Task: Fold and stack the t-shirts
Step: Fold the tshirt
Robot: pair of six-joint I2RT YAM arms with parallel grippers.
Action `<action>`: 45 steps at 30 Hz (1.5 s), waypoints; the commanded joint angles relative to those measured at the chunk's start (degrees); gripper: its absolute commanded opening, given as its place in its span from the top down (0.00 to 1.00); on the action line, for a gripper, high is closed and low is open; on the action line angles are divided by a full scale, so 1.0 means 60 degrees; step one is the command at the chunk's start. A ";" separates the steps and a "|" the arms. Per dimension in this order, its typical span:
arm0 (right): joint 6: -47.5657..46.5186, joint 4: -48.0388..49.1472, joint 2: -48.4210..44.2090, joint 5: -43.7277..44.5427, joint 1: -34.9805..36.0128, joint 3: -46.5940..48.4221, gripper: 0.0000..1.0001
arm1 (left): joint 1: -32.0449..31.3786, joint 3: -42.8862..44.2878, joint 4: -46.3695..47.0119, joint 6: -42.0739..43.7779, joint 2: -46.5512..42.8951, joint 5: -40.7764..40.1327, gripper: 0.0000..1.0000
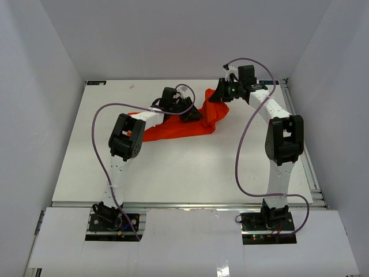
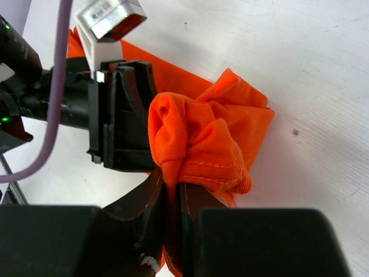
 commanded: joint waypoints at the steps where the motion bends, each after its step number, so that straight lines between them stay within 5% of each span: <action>1: 0.0304 0.0298 0.0004 -0.0103 0.0097 0.0434 0.94 | -0.0159 0.0534 0.0040 -0.0178 0.0091 0.0084 0.54; 10: 0.0480 0.0415 0.0048 -0.0132 0.0258 0.0566 0.94 | -0.0247 0.0829 -0.0572 -0.0048 0.0049 -0.0604 0.54; 19: 0.0436 0.0415 0.0136 -0.0088 0.0375 0.0625 0.94 | 0.0061 -0.1923 -0.1395 0.1168 -0.3070 -0.1775 0.35; 36: 0.0114 -0.0009 0.0765 0.1154 0.1371 0.1284 0.94 | 0.0617 -0.4957 -0.4118 0.2678 -0.8519 -0.5202 0.32; 45: 0.0289 0.0005 0.1468 0.2239 0.1884 0.1562 0.94 | 0.0691 -0.6377 -0.4691 0.2107 -1.0805 -0.5761 0.31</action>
